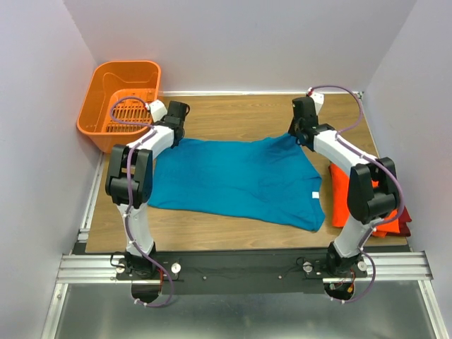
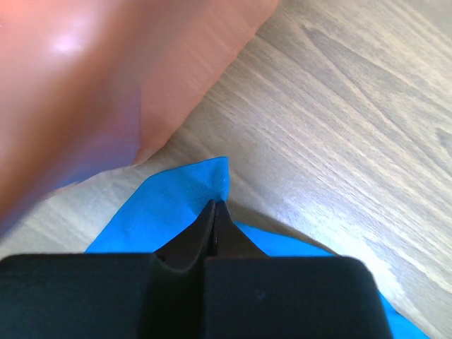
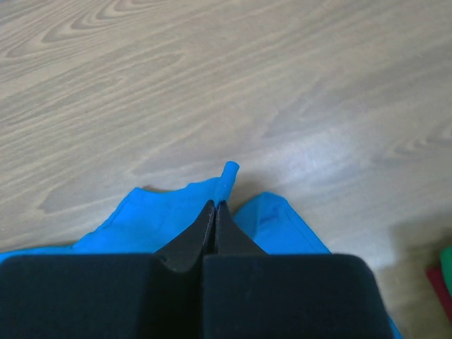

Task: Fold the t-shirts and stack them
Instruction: Fold the tshirt

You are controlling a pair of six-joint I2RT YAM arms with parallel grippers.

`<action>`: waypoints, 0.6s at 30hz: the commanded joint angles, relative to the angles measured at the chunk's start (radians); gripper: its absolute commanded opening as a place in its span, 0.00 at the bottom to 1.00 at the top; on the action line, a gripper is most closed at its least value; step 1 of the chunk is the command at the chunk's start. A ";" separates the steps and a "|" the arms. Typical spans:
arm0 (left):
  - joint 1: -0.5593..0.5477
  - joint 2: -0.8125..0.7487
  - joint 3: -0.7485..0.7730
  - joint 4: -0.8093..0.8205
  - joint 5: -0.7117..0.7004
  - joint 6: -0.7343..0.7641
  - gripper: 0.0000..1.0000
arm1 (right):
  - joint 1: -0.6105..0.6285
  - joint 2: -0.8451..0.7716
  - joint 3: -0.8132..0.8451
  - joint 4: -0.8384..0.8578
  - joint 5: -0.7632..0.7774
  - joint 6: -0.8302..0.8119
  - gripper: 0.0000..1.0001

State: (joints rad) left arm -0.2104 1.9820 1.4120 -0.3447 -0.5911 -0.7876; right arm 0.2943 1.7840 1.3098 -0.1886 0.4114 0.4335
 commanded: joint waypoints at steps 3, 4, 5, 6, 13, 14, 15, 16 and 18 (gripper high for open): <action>0.005 -0.087 -0.047 0.068 -0.009 -0.045 0.00 | -0.007 -0.144 -0.102 -0.034 0.049 0.108 0.01; 0.005 -0.092 -0.057 0.076 -0.006 -0.045 0.00 | -0.007 -0.158 -0.113 -0.034 0.041 0.113 0.01; 0.003 -0.101 -0.062 0.081 -0.001 -0.047 0.00 | -0.007 -0.167 -0.133 -0.037 0.035 0.116 0.01; 0.003 -0.104 -0.067 0.081 0.002 -0.048 0.00 | -0.007 -0.190 -0.144 -0.040 0.035 0.126 0.01; 0.003 -0.186 -0.179 0.134 -0.010 -0.070 0.00 | -0.007 -0.293 -0.262 -0.069 0.030 0.169 0.01; 0.003 -0.205 -0.206 0.148 -0.007 -0.081 0.00 | -0.007 -0.320 -0.273 -0.074 0.018 0.175 0.01; 0.005 -0.218 -0.222 0.157 -0.004 -0.084 0.00 | -0.007 -0.334 -0.286 -0.078 0.017 0.185 0.01; 0.003 -0.230 -0.254 0.167 -0.001 -0.088 0.00 | -0.007 -0.360 -0.311 -0.081 0.017 0.191 0.01; 0.003 -0.270 -0.287 0.193 0.005 -0.101 0.00 | -0.007 -0.382 -0.331 -0.092 0.021 0.194 0.01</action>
State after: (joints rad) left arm -0.2104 1.7920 1.1763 -0.2184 -0.5835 -0.8444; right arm 0.2928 1.4639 1.0183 -0.2405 0.4175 0.5858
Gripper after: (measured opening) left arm 0.004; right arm 0.011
